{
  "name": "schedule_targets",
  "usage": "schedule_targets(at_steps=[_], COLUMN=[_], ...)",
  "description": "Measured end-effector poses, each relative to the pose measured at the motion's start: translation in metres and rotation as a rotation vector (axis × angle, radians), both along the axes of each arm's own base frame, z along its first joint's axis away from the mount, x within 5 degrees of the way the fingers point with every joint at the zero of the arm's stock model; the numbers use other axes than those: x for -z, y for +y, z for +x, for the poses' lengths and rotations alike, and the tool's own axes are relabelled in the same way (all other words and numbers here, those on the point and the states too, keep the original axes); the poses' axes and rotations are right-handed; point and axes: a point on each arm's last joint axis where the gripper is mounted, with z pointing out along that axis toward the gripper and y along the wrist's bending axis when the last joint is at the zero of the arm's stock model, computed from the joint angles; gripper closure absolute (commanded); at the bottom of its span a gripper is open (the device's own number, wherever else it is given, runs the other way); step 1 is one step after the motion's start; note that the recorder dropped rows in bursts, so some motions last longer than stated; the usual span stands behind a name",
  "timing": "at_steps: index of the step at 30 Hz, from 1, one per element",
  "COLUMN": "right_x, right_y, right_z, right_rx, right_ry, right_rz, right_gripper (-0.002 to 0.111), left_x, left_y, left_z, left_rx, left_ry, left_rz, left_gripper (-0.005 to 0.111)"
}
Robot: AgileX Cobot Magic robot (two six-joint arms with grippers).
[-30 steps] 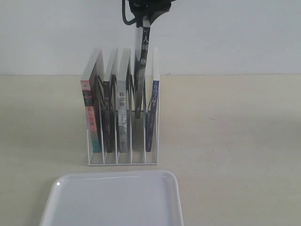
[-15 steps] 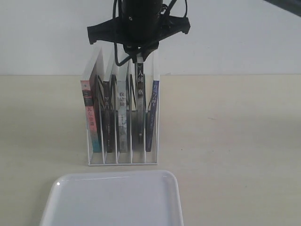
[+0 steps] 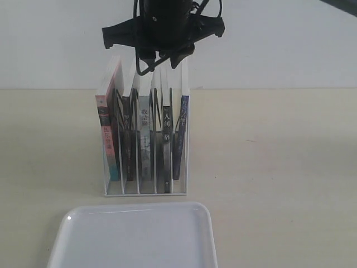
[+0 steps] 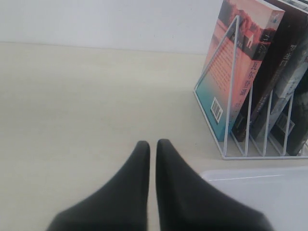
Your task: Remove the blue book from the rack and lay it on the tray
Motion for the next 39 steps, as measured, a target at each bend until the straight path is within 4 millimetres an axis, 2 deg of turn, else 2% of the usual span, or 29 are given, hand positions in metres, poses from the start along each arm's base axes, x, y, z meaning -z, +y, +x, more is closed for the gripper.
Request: schedule_targets(at_steps=[5,14,19,26,39], right_x=[-0.018,-0.069,-0.083,-0.073,-0.017], right_y=[-0.005,-0.021,-0.015,0.012,0.04], right_z=[-0.007,-0.035,-0.055,-0.074,-0.055], right_rx=[-0.015,-0.048,-0.078,-0.14,-0.12], right_ry=[-0.031,-0.097,-0.094,-0.071,0.014], right_rz=[0.019,0.121,0.181,0.169,0.081], right_gripper=[0.072,0.072,0.072,0.072,0.072], left_x=[0.0,0.0,0.0,0.0,0.0], left_y=[0.0,0.0,0.0,0.0,0.0], left_z=[0.0,0.0,0.0,0.0,0.0], left_rx=[0.0,0.0,0.0,0.0,0.0], left_ry=[0.0,0.0,0.0,0.0,0.0], left_rz=[0.0,0.0,0.0,0.0,0.0], left_gripper=[0.103,0.103,0.103,0.103,0.103])
